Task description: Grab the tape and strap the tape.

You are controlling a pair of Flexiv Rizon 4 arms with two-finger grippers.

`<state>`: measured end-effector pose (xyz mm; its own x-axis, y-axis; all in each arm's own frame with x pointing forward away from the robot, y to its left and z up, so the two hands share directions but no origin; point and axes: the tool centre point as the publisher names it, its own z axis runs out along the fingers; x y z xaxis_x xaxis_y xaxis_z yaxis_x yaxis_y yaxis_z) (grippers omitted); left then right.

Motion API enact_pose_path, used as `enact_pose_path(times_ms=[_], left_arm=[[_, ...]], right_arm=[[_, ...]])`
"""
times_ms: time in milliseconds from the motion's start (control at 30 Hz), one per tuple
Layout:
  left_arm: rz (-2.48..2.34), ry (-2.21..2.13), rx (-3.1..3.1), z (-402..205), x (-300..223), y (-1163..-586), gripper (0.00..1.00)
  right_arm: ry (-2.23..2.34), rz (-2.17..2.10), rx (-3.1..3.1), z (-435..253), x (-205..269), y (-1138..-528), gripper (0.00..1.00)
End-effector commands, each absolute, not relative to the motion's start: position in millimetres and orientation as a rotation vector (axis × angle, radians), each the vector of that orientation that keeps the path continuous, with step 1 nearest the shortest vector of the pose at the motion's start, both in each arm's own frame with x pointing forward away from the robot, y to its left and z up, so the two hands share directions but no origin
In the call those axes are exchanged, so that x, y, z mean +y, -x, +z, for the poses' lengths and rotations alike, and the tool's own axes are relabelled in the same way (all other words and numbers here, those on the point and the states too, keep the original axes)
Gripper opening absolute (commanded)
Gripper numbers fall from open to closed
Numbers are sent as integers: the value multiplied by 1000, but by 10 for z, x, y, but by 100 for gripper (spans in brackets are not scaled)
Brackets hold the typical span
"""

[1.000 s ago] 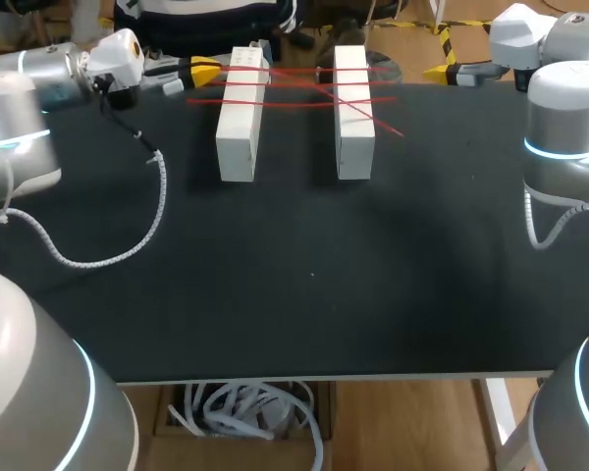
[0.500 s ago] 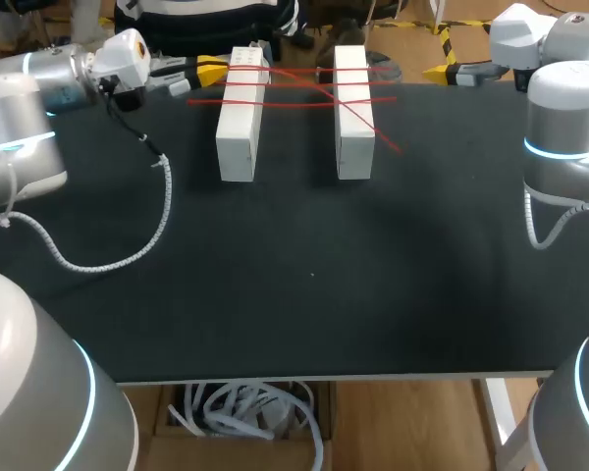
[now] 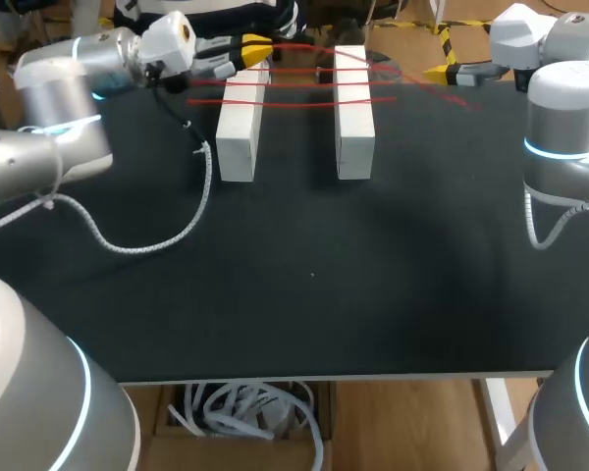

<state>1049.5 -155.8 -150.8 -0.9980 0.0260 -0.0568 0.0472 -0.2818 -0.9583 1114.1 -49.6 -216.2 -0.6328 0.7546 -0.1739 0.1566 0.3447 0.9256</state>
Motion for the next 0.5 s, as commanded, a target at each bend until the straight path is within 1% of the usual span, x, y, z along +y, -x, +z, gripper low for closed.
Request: enact_pose_path(times_ms=[33,233,500], left_arm=[[-2497,-90,1871,-1452,-1686,-10485,0],[-2480,-17,1885,-1484,-1778,-10487,0],[-2514,-26,1852,-1482,-1821,-10475,0]], right_arm=[[-793,1290,2014,-2162,-498,-11142,100],[-793,1290,2014,-2162,-498,-11142,100],[-793,1290,2014,-2162,-498,-11142,100]])
